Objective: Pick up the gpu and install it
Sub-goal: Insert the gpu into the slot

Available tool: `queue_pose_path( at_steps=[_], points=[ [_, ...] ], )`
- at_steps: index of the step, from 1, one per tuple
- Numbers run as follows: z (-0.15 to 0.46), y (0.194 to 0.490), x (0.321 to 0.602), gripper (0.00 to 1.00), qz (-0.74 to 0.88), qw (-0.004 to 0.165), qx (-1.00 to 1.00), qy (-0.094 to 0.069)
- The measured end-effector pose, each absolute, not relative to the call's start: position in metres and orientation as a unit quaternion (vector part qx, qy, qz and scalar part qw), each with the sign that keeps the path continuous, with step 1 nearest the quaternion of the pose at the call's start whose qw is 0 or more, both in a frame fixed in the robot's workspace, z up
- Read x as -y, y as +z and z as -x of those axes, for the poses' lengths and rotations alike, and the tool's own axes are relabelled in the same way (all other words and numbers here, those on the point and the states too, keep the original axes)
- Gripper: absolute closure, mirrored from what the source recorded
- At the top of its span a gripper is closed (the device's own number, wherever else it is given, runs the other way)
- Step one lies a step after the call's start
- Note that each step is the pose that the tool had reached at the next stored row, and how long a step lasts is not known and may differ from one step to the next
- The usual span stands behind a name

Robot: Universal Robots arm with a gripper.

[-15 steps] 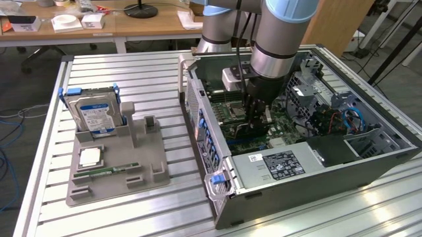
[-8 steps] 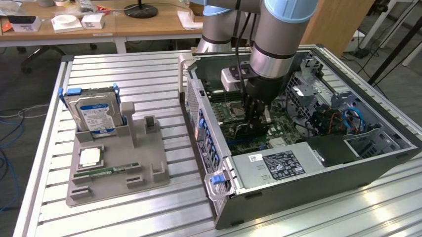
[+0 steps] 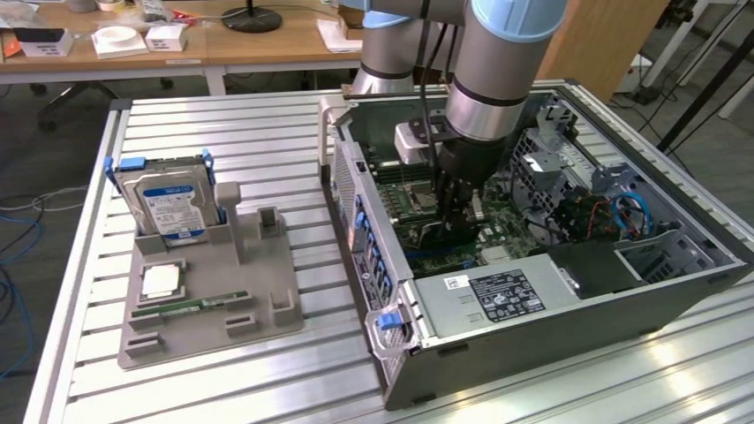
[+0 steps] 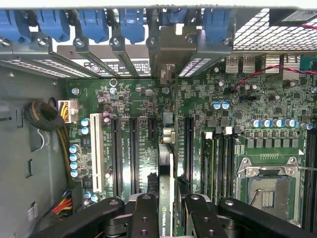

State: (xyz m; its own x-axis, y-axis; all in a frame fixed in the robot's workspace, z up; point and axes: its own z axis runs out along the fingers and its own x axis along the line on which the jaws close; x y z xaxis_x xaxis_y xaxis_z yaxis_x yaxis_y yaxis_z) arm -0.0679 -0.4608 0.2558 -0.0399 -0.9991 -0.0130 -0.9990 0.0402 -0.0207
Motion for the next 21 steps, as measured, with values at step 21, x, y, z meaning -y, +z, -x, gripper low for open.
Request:
queue_pose_path(
  at_steps=[21],
  points=[
    [0.0677, 0.2526, 0.4583, 0.75, 0.693, 0.013, -0.721, -0.002]
  ],
)
